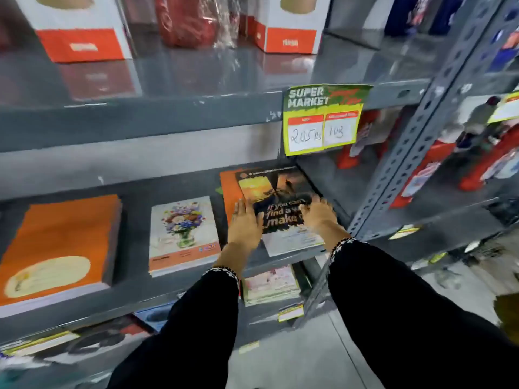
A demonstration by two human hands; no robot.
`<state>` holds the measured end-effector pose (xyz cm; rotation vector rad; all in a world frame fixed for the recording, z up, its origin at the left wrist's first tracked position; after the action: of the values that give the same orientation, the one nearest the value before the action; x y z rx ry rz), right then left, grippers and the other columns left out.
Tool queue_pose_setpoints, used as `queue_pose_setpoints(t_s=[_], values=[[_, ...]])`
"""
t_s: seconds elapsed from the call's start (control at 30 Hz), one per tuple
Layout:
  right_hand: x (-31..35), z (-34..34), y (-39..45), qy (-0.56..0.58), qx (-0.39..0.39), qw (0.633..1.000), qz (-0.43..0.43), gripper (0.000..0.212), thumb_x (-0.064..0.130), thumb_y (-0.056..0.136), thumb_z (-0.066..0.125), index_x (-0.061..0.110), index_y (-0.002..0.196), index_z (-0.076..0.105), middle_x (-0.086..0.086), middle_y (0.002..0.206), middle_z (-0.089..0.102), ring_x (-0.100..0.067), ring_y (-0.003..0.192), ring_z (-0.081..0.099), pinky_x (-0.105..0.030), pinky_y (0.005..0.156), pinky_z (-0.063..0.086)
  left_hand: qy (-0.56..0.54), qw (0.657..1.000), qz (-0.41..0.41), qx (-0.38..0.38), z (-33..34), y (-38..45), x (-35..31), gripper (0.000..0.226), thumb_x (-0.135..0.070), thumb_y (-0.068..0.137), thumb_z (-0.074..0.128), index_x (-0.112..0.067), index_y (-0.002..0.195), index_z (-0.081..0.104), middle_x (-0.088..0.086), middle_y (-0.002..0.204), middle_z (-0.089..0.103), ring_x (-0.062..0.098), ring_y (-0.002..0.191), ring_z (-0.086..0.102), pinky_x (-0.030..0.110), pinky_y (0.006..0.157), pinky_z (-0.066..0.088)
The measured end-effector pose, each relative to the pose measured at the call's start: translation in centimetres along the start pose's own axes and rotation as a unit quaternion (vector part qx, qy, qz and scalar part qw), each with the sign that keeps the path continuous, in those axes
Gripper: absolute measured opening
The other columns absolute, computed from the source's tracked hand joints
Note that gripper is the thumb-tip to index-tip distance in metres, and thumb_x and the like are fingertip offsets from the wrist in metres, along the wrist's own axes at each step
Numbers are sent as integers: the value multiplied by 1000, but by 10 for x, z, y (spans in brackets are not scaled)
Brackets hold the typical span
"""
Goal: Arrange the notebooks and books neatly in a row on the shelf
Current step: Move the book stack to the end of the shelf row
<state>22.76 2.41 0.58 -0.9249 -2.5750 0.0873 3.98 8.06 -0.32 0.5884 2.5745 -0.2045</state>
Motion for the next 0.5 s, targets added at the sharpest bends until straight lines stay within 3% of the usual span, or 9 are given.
queue_pose_setpoints(t_s=[0.17, 0.3, 0.4, 0.5], values=[[-17, 7, 23, 56, 44, 995, 73, 60, 36, 97, 42, 3, 145, 27, -23, 149, 32, -39, 138, 31, -48, 114, 29, -18, 998, -62, 9, 12, 16, 0, 59, -30, 101, 33, 1, 148, 16, 21, 156, 20, 35, 147, 12, 43, 122, 19], [-17, 3, 30, 65, 16, 993, 99, 55, 33, 96, 44, 1, 140, 35, -22, 147, 34, -38, 135, 34, -46, 110, 32, -29, 996, -84, -19, 14, 18, -1, 52, -28, 100, 35, -1, 144, 26, 20, 150, 35, 37, 142, 26, 45, 118, 27], [-20, -3, 33, 88, -5, 989, 118, 51, 29, 96, 46, -1, 137, 42, -22, 146, 35, -37, 134, 35, -45, 110, 33, -70, 991, -92, -68, 2, 21, 0, 44, -22, 97, 44, -6, 138, 37, 20, 126, 60, 39, 120, 52, 47, 105, 43], [-21, -11, 32, 134, -34, 983, 123, 44, 20, 94, 46, -5, 131, 48, -24, 143, 39, -38, 132, 37, -41, 109, 35, -137, 978, -126, -96, -9, 21, 9, 37, -19, 94, 52, -7, 128, 46, 21, 110, 67, 39, 104, 62, 44, 90, 53]])
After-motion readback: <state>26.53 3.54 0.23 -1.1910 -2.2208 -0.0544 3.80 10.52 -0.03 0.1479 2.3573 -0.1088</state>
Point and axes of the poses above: each hand's wrist, its own y-axis towards the middle knuckle, its own z-axis out of the palm, x = y × z, the point moved 9 cm from there along y, towards the middle knuckle
